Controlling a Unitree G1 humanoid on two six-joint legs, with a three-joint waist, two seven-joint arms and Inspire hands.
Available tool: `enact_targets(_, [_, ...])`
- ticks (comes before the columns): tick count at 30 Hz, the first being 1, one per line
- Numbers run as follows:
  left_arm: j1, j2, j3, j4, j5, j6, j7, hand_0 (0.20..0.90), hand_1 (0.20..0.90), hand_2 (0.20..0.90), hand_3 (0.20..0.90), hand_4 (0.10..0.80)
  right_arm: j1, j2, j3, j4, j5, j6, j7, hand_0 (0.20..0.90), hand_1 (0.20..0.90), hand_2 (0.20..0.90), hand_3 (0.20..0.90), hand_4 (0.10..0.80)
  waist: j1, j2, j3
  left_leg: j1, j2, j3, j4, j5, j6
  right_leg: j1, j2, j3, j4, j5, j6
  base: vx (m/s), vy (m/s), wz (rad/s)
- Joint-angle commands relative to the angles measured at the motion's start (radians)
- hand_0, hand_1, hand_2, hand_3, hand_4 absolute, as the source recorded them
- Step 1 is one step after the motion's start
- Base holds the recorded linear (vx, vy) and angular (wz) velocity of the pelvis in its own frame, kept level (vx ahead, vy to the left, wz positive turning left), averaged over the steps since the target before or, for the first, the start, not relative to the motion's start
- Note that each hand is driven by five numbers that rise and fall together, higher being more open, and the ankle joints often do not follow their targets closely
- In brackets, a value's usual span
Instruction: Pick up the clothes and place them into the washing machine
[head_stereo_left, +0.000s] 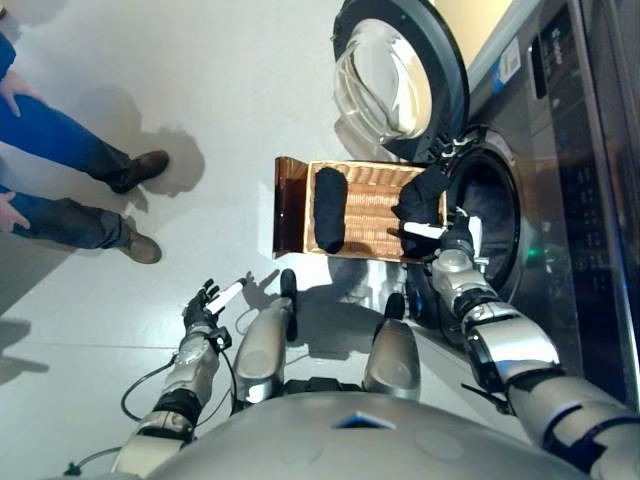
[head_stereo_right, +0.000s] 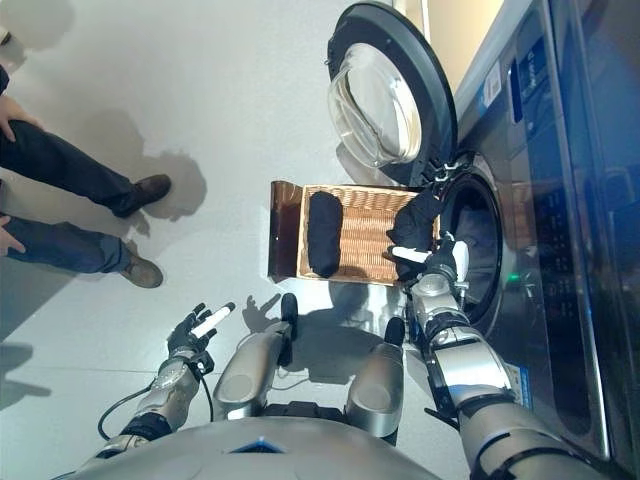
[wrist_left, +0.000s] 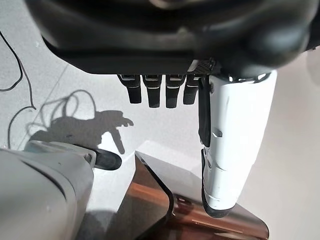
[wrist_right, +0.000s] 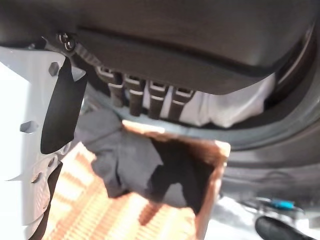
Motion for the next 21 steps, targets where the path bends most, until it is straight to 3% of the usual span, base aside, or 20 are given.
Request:
enact_targets(1, [-0.046,0.058,0.037,-0.025,0.043,-0.064,0.015,0.9,0.9,0.9,0.9,0.8,-0.1,0.001,0.046,-0.022,-0.042,-0.027,-0.027,0.9,0.9,0.9,0.9,0.8,0.03,-0.021,0.02,-0.034,-0.019,-0.011,0.104,-0.111,-0.03,-0.059,0.01,-0.035,-0.04,0.095,-0.072,-0.009,0.024,0.03])
enact_targets(11, [-0.053,0.063,0.038,-0.063,0.046,-0.072,0.03,0.9,0.9,0.9,0.9,0.8,-0.148,0.036,0.127,-0.035,-0.161,0.007,-0.016,0.9,0.9,0.9,0.9,0.8,0.05,-0.022,0.038,-0.06,-0.024,-0.012,0.117,-0.117,-0.025,-0.074,0.001,-0.037,-0.049,0.105,-0.068,0.004,0.005,0.02])
enact_targets(15, [-0.06,0.071,0.029,-0.094,0.051,-0.078,0.03,0.9,0.9,0.9,0.9,0.8,-0.168,0.028,0.198,-0.013,-0.29,0.04,-0.006,0.9,0.9,0.9,0.9,0.8,0.059,-0.022,0.047,-0.077,-0.025,-0.016,0.122,-0.118,-0.026,-0.084,0.0,-0.042,-0.047,0.105,-0.068,-0.006,-0.003,0.01])
enact_targets(21, [-0.05,0.077,0.007,-0.143,0.044,-0.075,0.019,0.9,0.9,0.9,0.9,0.8,-0.232,0.017,0.202,0.066,-0.343,0.086,0.008,0.9,0.9,0.9,0.9,0.8,0.07,-0.012,0.073,-0.098,-0.027,-0.012,0.128,-0.114,-0.021,-0.108,0.0,-0.036,-0.043,0.11,-0.07,-0.016,0.003,0.05])
